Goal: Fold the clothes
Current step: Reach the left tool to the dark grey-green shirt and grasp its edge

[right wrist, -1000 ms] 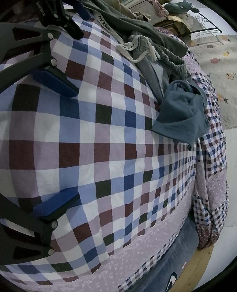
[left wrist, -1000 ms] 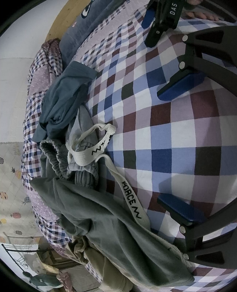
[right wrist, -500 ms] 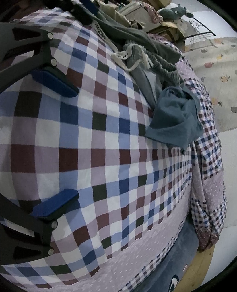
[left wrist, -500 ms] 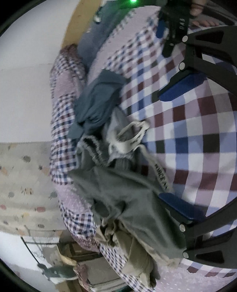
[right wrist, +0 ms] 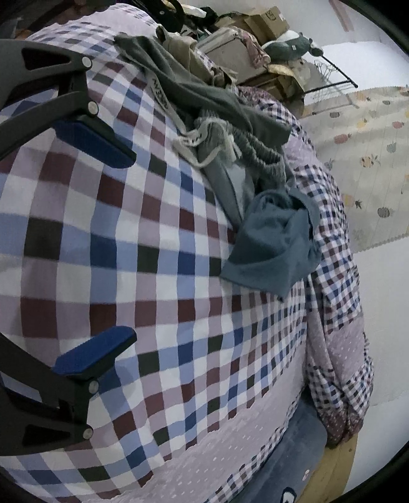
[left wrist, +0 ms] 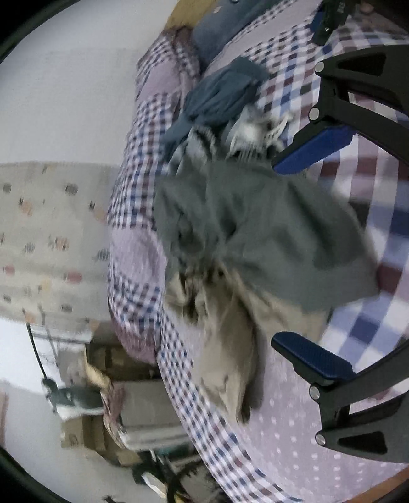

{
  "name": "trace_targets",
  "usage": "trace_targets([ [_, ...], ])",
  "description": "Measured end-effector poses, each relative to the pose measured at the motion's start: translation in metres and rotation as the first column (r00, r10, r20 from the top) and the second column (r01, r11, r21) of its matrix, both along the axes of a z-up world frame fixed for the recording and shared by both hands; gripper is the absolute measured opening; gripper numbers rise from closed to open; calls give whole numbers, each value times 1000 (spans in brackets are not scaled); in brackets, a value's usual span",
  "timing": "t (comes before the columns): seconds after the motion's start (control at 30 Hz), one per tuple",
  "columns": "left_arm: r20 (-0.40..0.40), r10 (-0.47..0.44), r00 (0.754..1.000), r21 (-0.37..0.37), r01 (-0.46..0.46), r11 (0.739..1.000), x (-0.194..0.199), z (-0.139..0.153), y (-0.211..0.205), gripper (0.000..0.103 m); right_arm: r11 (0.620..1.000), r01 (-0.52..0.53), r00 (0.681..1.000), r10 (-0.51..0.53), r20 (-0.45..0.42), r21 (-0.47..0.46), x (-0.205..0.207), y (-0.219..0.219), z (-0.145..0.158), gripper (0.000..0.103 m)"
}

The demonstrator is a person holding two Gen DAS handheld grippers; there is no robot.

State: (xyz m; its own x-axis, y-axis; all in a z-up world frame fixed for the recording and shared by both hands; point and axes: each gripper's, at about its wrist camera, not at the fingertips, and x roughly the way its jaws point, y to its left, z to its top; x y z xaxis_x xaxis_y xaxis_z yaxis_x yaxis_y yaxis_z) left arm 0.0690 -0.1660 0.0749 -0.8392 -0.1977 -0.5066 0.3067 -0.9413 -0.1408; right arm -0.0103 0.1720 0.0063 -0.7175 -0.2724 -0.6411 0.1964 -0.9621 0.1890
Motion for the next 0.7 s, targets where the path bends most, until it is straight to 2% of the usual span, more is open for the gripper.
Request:
trace_targets([
  [0.13, 9, 17, 1000, 130, -18, 991, 11, -8, -31, 87, 1000, -22, 1000, 22, -17, 4, 4, -7, 3, 103],
  [0.2, 6, 11, 1000, 161, -12, 987, 14, -10, -36, 83, 1000, -28, 999, 28, -26, 2, 6, -8, 6, 103],
  [0.33, 18, -60, 998, 140, 57, 988, 13, -16, -26, 82, 999, -37, 999, 37, -40, -5, 9, -9, 9, 103],
  [0.47, 36, -133, 990, 100, 129, 987, 5, -23, -10, 71, 999, -41, 998, 41, -47, -10, 11, -10, 11, 103],
  [0.57, 68, -140, 988, 101, 132, 986, -3, -30, -6, 57, 999, -43, 998, 42, -45, -16, 10, -10, 11, 103],
  [0.7, 97, -102, 990, 74, 95, 993, -10, -36, -6, 57, 999, -47, 998, 46, -46, -16, 10, -10, 12, 103],
])
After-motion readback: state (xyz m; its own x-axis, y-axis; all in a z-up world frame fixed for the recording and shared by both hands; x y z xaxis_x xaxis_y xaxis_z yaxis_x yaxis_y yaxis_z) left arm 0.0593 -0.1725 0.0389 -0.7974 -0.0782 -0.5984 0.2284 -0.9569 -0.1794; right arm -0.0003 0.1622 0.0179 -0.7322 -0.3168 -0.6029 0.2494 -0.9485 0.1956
